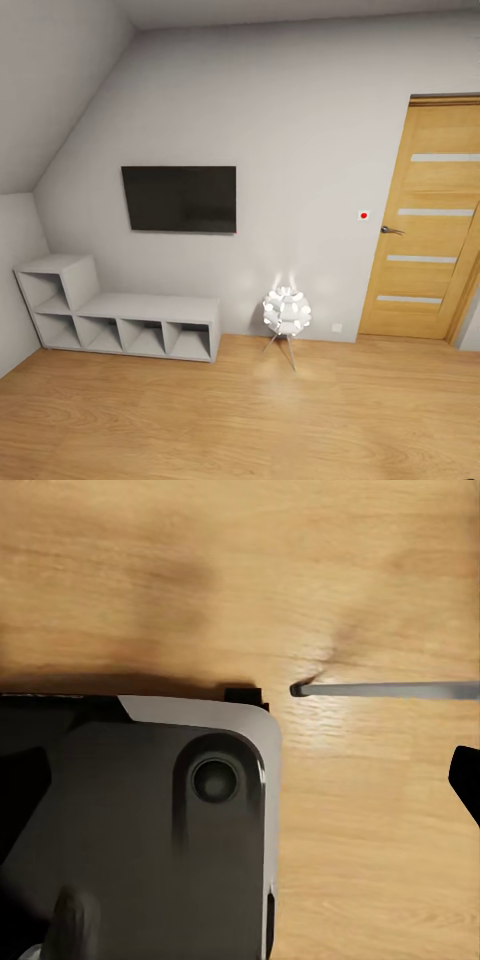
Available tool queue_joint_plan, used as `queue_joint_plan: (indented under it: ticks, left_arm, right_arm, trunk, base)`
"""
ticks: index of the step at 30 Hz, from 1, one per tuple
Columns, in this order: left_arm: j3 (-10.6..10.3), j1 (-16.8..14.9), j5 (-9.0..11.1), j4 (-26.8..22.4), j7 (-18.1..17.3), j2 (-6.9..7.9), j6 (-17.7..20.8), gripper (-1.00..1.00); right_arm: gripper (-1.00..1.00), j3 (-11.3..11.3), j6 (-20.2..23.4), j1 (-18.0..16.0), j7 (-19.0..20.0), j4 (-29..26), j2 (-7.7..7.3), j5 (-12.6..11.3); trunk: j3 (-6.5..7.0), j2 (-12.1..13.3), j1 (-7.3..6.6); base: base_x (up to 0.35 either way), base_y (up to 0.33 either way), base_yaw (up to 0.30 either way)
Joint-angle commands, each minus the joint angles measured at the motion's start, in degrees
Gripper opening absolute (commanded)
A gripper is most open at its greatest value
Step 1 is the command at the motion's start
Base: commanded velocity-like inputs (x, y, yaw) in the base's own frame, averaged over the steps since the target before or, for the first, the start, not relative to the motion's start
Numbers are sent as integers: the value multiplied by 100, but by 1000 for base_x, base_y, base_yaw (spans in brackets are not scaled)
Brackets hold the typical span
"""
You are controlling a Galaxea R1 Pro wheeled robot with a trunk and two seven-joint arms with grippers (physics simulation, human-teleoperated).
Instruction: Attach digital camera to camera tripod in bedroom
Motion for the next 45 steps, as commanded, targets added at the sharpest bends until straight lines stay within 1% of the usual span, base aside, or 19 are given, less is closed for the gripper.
queue_joint_plan:
  ticks: [1, 10, 13, 45]
  left_arm:
    - [-48, -9, 56, 12, -28, -1, -25, -100]
    - [-50, -6, 54, 12, -28, -1, -29, -100]
    - [-53, -6, 47, 13, -28, 2, -31, -100]
    - [-57, -6, 47, 12, -28, 8, -33, -100]
  right_arm:
    - [100, -49, -34, -9, 16, 19, -2, 45]
    - [100, -49, -28, -9, 16, 19, 1, 50]
    - [100, -49, -32, -9, 16, 19, -4, 51]
    - [100, -49, -26, -9, 16, 19, 1, 51]
  trunk:
    - [-10, -9, 2]
    - [-10, -9, 2]
    - [-10, -9, 2]
    - [-10, -9, 2]
  base:
    - [0, 0, -8]
    - [2, 0, -2]
    - [172, 0, 0]
    - [314, 0, 0]
